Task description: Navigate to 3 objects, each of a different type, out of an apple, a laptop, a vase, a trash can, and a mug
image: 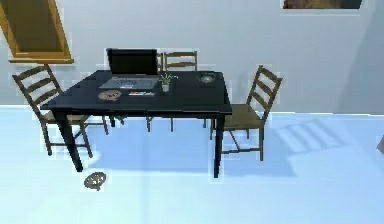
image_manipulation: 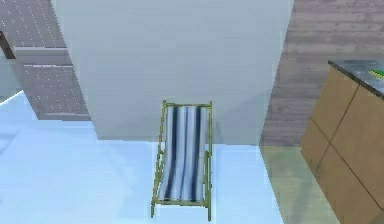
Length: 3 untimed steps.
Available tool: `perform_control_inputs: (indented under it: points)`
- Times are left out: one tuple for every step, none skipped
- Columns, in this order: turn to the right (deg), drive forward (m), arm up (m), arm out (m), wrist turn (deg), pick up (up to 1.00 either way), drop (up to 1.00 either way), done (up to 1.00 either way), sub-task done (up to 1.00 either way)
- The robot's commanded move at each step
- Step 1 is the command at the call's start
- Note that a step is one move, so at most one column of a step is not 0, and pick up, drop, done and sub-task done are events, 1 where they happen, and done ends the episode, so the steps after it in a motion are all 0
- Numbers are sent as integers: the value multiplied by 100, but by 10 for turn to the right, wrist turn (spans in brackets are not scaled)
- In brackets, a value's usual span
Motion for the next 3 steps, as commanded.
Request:
perform_control_inputs:
  points:
    - [30, 0, 0, 0, 0, 0, 0, 0, 0]
    - [0, 75, 0, 0, 0, 0, 0, 0, 0]
    - [-300, 0, 0, 0, 0, 0, 0, 0, 0]
